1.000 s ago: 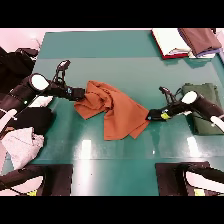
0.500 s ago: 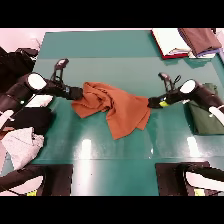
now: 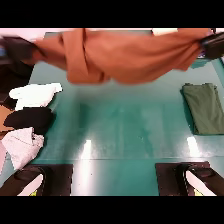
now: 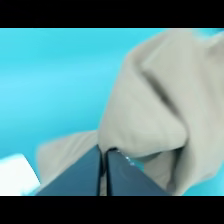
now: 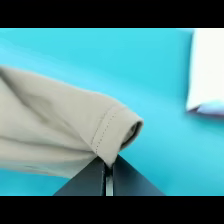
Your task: Fold the shirts.
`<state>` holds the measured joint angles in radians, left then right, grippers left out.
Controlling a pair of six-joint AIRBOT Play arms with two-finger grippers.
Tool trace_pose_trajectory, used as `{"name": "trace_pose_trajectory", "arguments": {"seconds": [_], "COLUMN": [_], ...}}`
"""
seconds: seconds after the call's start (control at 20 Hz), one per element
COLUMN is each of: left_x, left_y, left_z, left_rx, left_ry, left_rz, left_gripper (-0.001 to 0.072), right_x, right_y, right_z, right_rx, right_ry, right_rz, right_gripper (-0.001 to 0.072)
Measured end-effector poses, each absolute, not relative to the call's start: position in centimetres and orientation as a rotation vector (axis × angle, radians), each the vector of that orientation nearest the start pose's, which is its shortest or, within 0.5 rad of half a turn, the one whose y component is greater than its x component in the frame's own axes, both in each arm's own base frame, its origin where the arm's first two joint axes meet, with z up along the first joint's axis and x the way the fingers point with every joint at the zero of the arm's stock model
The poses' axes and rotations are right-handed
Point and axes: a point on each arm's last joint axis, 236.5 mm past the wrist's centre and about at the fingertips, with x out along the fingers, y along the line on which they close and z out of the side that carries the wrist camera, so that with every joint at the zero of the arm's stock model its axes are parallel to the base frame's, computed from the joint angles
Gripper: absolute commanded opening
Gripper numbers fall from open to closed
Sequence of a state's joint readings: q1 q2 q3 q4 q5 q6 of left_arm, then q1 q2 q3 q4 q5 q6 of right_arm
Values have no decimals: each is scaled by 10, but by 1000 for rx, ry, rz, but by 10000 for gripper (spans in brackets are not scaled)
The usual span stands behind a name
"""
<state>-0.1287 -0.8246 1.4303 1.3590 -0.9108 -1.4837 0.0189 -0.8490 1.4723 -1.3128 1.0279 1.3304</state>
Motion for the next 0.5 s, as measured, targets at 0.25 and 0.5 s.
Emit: {"name": "trace_pose_trajectory", "arguments": {"seconds": [0.25, 0.5], "left_x": [284, 285], "left_y": [-69, -69], "left_z": [456, 442], "left_rx": [-23, -12], "left_ry": [30, 80], "left_rz": [-267, -263], "left_gripper": [23, 23], "right_x": [296, 296], "right_y": [21, 7], "right_z": [422, 417], "right_rx": [-90, -84], "right_ry": [171, 212], "right_rz": [125, 83], "right_gripper": [19, 19]}}
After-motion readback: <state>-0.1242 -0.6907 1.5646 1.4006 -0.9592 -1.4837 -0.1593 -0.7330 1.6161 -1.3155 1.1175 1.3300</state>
